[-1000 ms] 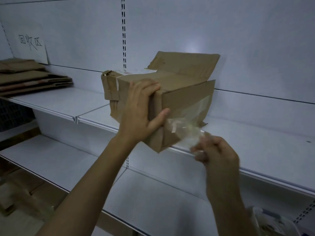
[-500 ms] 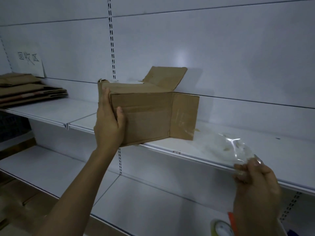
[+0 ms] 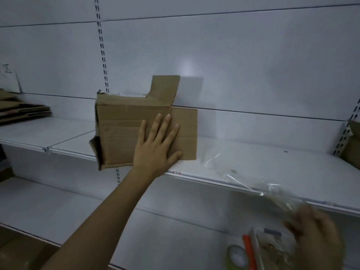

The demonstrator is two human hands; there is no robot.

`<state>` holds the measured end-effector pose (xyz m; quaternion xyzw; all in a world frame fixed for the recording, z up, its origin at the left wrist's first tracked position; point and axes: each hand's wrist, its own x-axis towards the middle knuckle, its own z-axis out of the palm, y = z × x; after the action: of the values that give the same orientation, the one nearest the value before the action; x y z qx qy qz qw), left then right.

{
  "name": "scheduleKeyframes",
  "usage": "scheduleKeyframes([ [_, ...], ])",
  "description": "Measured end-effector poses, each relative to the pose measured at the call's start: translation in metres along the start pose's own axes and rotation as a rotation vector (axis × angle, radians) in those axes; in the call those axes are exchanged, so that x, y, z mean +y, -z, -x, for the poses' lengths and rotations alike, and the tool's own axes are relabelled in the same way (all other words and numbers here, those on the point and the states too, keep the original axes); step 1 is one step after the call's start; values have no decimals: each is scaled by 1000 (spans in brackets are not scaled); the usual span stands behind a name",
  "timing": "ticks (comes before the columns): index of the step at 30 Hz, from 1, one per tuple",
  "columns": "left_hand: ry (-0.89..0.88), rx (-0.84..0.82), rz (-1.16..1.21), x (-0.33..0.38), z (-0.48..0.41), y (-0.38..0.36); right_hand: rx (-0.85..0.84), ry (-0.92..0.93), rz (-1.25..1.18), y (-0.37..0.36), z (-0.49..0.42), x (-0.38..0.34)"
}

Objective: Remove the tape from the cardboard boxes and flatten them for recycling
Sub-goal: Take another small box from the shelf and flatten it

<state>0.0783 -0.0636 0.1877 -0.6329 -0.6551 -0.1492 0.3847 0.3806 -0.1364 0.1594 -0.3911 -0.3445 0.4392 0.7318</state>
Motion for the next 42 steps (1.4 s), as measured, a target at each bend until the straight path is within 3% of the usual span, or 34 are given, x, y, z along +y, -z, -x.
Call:
scheduleKeyframes([
  [1, 14, -10, -12, -1, -4, -2, 41, -8, -32, 10, 2, -11],
  [4, 55, -58, 55, 13, -14, 8, -63, -23, -99, 35, 11, -27],
  [6, 54, 50, 464, 44, 1, 22, -4, -38, 14, 48, 12, -6],
  [8, 66, 141, 1012, 85, 41, 40, -218, -107, 98, 47, 16, 2],
  [9, 94, 79, 1243, 108, 65, 49, -310, -119, 164, 45, 20, 6],
  [12, 292, -353, 1871, 164, 121, 67, -448, -82, 275, 42, 32, 17],
  [14, 491, -489, 2053, 185, 142, 65, -467, -31, 343, 44, 40, 32],
  [16, 482, -382, 1946, 189, 154, 65, -417, -42, 416, 45, 49, 45],
  [20, 574, -108, 1761, 168, 148, 62, -393, -247, 363, 42, 71, 68],
  [24, 529, -2, 1643, 155, 140, 73, -368, -303, 273, 34, 80, 68],
  [26, 352, 119, 1600, 143, 138, 82, -312, -197, 340, 35, 78, 65],
  [28, 56, 220, 1478, 130, 137, 88, -298, -145, 325, 36, 76, 60],
  [31, -54, 133, 1509, 117, 136, 86, -391, -169, 322, 34, 78, 52],
  [35, 336, -222, 1863, 118, 150, 64, -554, -290, 158, 34, 88, 61],
  [39, 313, -227, 1919, 111, 177, 52, -546, -476, -282, 35, 117, 89],
  [42, 465, -217, 1999, 95, 189, 36, -550, -589, -515, 43, 134, 101],
])
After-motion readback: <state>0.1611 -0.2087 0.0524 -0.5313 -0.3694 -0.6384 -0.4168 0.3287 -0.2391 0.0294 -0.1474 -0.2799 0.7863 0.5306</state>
